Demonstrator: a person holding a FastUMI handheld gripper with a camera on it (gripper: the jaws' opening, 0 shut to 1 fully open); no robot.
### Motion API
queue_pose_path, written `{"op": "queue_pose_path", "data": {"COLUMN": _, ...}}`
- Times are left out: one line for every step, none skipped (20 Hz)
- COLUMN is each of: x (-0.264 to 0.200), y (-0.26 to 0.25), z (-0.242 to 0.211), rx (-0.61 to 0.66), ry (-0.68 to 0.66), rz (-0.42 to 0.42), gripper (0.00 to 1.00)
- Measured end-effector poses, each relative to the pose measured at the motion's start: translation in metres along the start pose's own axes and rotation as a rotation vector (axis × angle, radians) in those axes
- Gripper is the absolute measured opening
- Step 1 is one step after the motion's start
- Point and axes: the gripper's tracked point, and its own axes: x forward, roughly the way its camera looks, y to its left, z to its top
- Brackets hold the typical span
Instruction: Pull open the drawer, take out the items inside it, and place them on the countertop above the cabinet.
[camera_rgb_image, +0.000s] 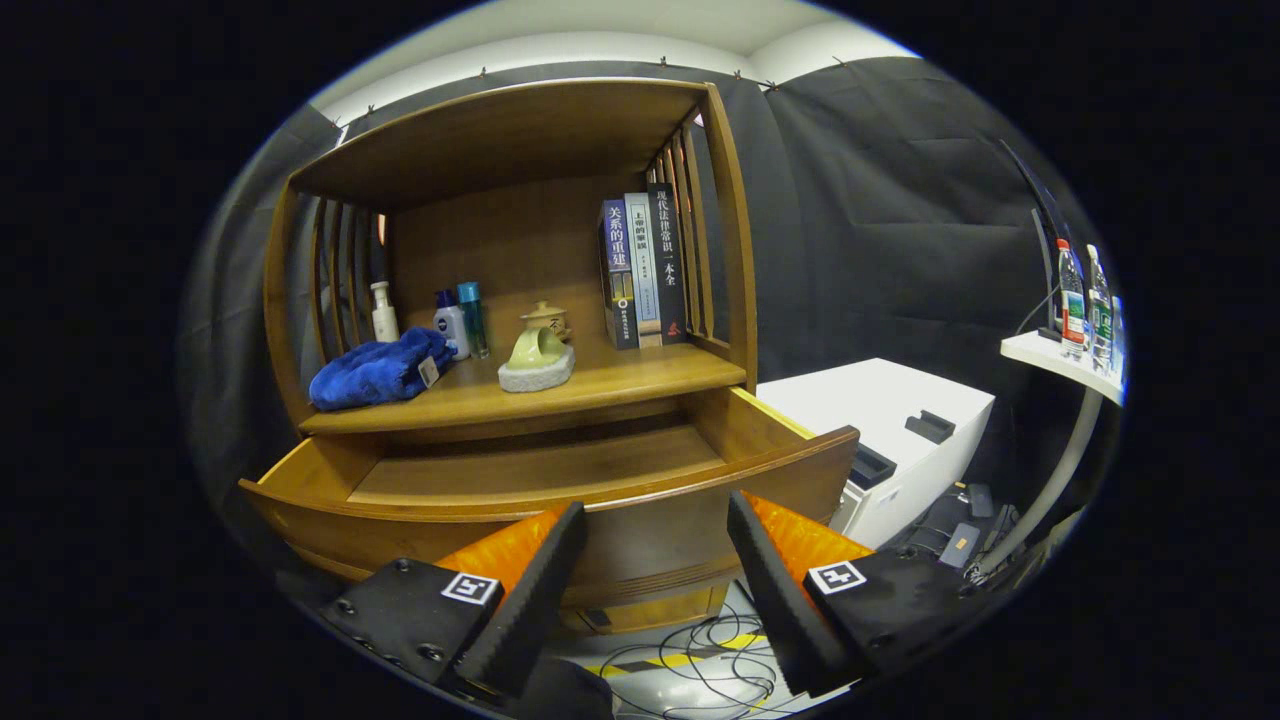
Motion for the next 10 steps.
{"op": "queue_pose_path", "data": {"x": 0.005, "y": 0.002, "z": 0.002, "rx": -0.005, "ry": 0.005, "rz": 0.002, "gripper": 0.97}}
{"op": "queue_pose_path", "data": {"x": 0.012, "y": 0.004, "z": 0.005, "rx": -0.006, "ry": 0.003, "rz": 0.003, "gripper": 0.97}}
{"op": "queue_pose_path", "data": {"x": 0.018, "y": 0.005, "z": 0.005, "rx": -0.01, "ry": 0.012, "rz": 0.002, "gripper": 0.97}}
{"op": "queue_pose_path", "data": {"x": 0.024, "y": 0.007, "z": 0.008, "rx": -0.011, "ry": 0.009, "rz": 0.002, "gripper": 0.97}}
{"op": "queue_pose_path", "data": {"x": 0.03, "y": 0.008, "z": 0.009, "rx": -0.009, "ry": 0.011, "rz": 0.001, "gripper": 0.97}}
{"op": "queue_pose_path", "data": {"x": 0.036, "y": 0.01, "z": 0.01, "rx": -0.003, "ry": 0.012, "rz": -0.001, "gripper": 0.97}}
{"op": "queue_pose_path", "data": {"x": 0.041, "y": 0.011, "z": 0.012, "rx": 0.005, "ry": 0.015, "rz": -0.002, "gripper": 0.97}}
{"op": "queue_pose_path", "data": {"x": 0.046, "y": 0.013, "z": 0.012, "rx": 0.012, "ry": 0.018, "rz": -0.003, "gripper": 0.97}}
{"op": "queue_pose_path", "data": {"x": 0.05, "y": 0.014, "z": 0.014, "rx": 0.015, "ry": 0.022, "rz": -0.002, "gripper": 0.97}}
{"op": "queue_pose_path", "data": {"x": 0.053, "y": 0.015, "z": 0.015, "rx": 0.015, "ry": 0.025, "rz": 0.001, "gripper": 0.97}}
